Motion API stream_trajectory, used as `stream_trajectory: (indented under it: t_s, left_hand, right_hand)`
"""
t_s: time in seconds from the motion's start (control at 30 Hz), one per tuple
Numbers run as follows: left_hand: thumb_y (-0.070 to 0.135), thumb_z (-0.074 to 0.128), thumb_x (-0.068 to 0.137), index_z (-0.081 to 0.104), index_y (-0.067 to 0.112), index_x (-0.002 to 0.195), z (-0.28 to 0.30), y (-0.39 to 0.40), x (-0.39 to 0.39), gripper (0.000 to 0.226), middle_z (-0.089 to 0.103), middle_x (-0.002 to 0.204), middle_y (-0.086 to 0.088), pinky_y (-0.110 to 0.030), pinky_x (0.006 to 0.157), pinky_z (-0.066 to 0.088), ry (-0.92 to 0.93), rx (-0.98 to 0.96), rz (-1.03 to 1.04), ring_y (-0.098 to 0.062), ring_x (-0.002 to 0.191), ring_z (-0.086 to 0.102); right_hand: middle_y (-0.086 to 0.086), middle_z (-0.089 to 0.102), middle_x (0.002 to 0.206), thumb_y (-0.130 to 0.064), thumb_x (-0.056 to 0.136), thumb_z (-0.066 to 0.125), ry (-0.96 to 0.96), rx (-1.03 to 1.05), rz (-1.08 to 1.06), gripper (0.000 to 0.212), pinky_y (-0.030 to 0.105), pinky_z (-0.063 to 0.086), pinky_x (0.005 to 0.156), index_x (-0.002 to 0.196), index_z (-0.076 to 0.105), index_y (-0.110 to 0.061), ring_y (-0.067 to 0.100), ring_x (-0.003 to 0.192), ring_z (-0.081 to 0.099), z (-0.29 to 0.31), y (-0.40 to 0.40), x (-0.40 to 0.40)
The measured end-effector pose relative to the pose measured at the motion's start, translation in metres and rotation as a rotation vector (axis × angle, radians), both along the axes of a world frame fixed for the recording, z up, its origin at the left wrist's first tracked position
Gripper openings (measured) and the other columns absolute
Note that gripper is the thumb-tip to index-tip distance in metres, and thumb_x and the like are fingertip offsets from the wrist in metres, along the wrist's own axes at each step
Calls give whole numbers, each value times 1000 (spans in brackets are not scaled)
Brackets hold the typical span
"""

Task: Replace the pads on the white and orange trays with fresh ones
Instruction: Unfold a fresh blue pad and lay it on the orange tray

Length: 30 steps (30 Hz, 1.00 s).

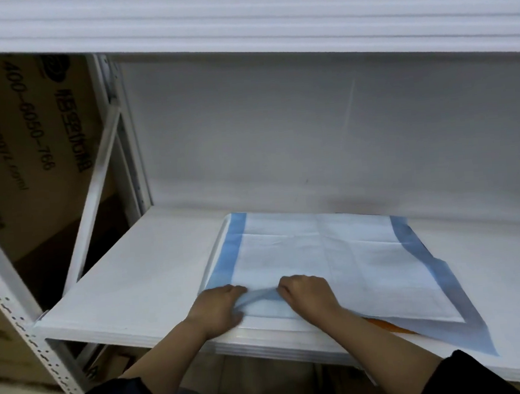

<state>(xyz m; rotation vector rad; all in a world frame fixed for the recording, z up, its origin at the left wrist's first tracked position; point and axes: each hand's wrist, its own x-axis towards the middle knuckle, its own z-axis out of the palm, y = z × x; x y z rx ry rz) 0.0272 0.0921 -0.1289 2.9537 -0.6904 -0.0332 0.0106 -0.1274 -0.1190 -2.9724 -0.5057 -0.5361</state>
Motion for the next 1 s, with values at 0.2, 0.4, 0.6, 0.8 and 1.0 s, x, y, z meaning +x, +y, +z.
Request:
stream_trajectory:
  t_s: [0.2,0.4,0.6,0.8,1.0]
  left_hand:
    - [25,49,92,65,21,108,26,1,22,22,67,107,-1,-30,76,46,-226,-320,303,-25,98,62]
    - [19,51,93,63,19,116,44,-6,34,26,66,114,-2,-31,81,47,-340,-547,324,-25,102,60]
    - [9,53,92,28,10,144,26,5,39,58,36,144,-13,-37,104,38,-54,-863,523,-27,127,44]
    - [5,52,91,23,4,146,16,2,53,62,36,146,-15,-34,105,35,387,-891,550,-29,131,39]
    - [2,50,92,13,7,150,14,-1,79,69,39,135,-16,-30,81,44,589,-1002,629,-26,107,47]
  right_hand:
    - [1,68,94,-38,99,39,97,173,-43,28,31,41,68,95,59,-18,22,86,63,27,-7,4]
    - [3,69,94,-32,98,40,77,118,-64,24,31,39,64,100,59,-18,26,86,64,38,-3,16]
    - [7,70,86,-31,97,42,-85,206,-254,24,31,36,60,102,61,-18,31,80,64,57,-10,37]
    - [7,68,75,-33,96,44,-126,236,-278,25,31,36,56,92,62,-17,32,71,62,56,-14,46]
    - [2,57,49,-21,83,64,-195,251,-292,14,27,32,41,70,60,-18,28,43,52,42,-19,53]
